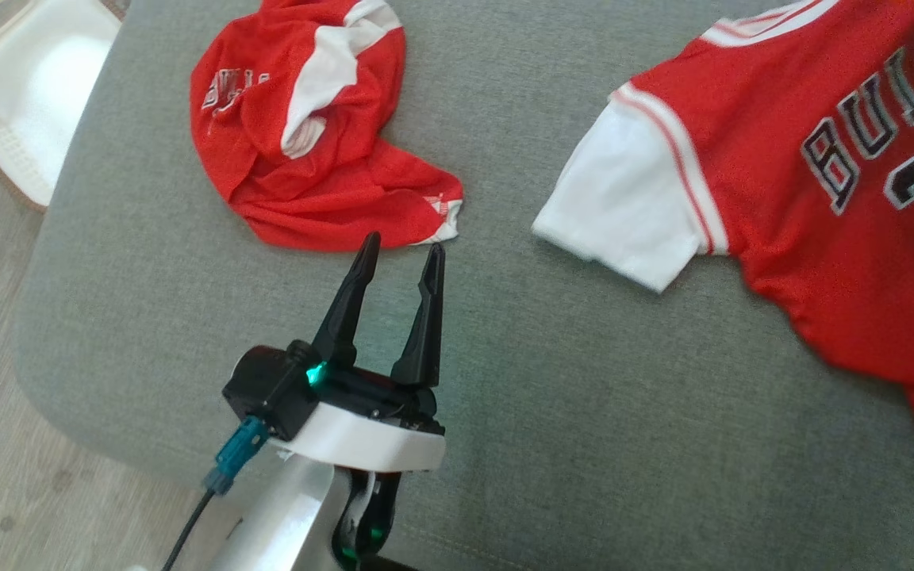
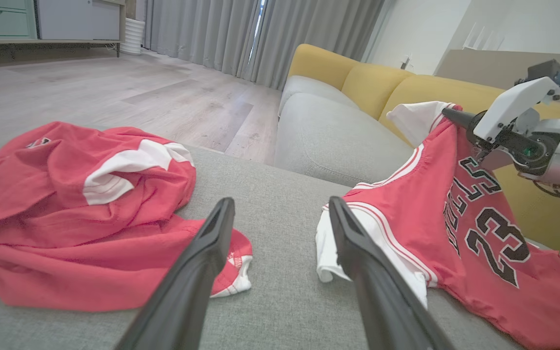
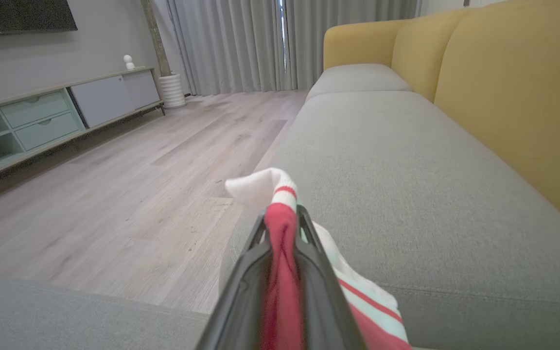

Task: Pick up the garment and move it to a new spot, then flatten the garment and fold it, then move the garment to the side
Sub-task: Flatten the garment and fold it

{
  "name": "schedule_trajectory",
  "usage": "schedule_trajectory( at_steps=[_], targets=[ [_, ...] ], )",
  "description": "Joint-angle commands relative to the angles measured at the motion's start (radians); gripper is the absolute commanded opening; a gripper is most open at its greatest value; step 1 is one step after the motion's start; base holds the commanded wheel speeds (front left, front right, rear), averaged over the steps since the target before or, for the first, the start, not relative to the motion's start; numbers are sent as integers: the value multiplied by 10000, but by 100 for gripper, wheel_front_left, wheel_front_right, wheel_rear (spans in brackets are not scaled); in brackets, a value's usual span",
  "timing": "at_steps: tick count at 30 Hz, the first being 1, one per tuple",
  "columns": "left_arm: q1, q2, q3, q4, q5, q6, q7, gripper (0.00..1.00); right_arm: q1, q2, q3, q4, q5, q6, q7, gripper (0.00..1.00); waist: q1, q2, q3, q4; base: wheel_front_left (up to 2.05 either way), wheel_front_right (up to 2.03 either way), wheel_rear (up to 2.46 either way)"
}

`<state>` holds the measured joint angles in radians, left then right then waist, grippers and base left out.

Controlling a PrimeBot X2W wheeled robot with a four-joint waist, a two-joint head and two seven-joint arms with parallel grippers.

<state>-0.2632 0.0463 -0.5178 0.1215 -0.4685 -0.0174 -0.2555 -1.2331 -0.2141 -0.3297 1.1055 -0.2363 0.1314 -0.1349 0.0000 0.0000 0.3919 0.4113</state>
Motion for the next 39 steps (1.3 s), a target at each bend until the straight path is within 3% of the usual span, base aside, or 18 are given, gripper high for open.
schedule_trajectory(
  at_steps=[1, 2, 3, 4, 11, 19, 25, 33, 39],
  targets=[
    [-220, 39, 260, -343, -74, 40, -63, 100, -539, 85, 179, -153, -18, -7, -264, 0, 0, 0, 15, 113, 0, 0, 0],
    [-210, 39, 259, -346, -87, 46, -63, 100, -612, 41, 236, -53, -86, -7, -388, 21, 0, 0, 15, 153, 0, 0, 0],
    [-197, 39, 259, -351, -100, 55, -63, 100, -656, -13, 275, 63, -156, -7, -470, 86, 0, 0, 13, 182, 0, 0, 0],
    [-184, 39, 262, -358, -113, 66, -63, 100, -697, -39, 294, 182, -182, -7, -554, 100, 0, 0, 8, 204, 0, 0, 0],
    [-71, 39, 409, -299, -29, 127, -63, 100, -263, 56, 442, 1152, -238, -7, -793, 100, 0, 0, -322, -51, 0, 0, 0],
    [160, 39, 1220, -182, 440, 43, -63, 100, 952, 1000, 1125, 1012, 418, -7, -1251, 100, 0, 0, -1258, -1173, 0, 0, 0],
    [521, 39, 1908, -127, 754, -98, -63, 100, 3120, 1540, 2116, -1599, 1814, -7, -1265, 100, 0, 0, -2084, -2272, 0, 0, 0],
    [1144, 39, 2522, -59, 926, -257, -63, 100, 7807, 1634, 3634, -6190, 3597, -7, -1267, 100, 0, 0, -3065, -3316, 0, 0, 0],
    [1444, 39, 2710, -66, 1025, -328, -63, 100, 10540, 1636, 3669, -8116, 4135, -7, -1268, 100, 0, 0, -3253, -3811, 0, 0, 0]
  ],
)
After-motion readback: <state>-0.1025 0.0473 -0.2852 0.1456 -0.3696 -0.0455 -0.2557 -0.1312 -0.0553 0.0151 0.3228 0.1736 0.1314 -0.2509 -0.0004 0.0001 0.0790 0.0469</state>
